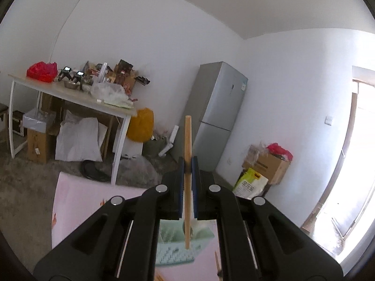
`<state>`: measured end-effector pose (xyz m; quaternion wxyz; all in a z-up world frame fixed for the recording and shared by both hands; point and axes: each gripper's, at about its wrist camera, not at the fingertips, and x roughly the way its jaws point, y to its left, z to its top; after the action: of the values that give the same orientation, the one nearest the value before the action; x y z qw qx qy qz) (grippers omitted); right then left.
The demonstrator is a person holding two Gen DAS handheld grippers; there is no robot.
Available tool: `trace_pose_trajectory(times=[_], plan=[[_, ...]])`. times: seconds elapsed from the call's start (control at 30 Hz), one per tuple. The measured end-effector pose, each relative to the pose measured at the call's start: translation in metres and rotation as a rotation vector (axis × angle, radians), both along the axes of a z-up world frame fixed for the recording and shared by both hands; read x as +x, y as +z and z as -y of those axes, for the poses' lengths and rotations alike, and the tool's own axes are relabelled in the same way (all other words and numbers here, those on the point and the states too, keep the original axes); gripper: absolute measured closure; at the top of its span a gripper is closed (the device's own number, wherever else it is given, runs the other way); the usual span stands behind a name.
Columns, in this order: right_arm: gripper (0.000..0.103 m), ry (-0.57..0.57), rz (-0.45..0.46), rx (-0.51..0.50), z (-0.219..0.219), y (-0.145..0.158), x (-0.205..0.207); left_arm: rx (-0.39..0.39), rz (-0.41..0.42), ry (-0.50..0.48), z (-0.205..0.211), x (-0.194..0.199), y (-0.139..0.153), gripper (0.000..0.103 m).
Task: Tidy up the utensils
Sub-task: 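Lower the chopstick into the holder and open the left gripper while the right holds its chopstick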
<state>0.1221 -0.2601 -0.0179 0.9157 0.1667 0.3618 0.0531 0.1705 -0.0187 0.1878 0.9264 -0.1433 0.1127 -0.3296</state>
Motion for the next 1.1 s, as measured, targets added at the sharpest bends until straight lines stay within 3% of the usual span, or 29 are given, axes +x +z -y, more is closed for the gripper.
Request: trace_pose_trajectory(times=[0.23,0.53,0.6,0.63,0.67,0.93,1.1], plan=[[0.096,0.003,0.002,0.004,-0.001,0.000,0.001,0.036,-0.063,0.037,0.032,0.043,-0.038,0.098],[0.096,0.006,0.003,0.001,-0.002,0.001,0.000,0.096,-0.183,0.018,0.045,0.057,-0.092,0.096],[0.096,0.004,0.007,-0.002,-0.002,0.002,0.000,0.104,-0.195,0.014,0.042,0.053,-0.095,0.079],[0.096,0.001,0.010,-0.003,-0.002,0.003,-0.001,0.108,-0.199,0.019,0.040,0.051,-0.095,0.063],[0.096,-0.001,0.012,-0.004,-0.002,0.004,-0.002,0.111,-0.196,0.031,0.037,0.048,-0.094,0.057],[0.096,-0.020,0.060,-0.018,0.003,0.021,-0.010,0.139,-0.142,0.088,0.006,0.006,-0.094,0.034],[0.096,-0.027,0.131,-0.031,0.006,0.046,-0.016,0.180,-0.201,0.116,-0.015,-0.019,-0.122,0.031]])
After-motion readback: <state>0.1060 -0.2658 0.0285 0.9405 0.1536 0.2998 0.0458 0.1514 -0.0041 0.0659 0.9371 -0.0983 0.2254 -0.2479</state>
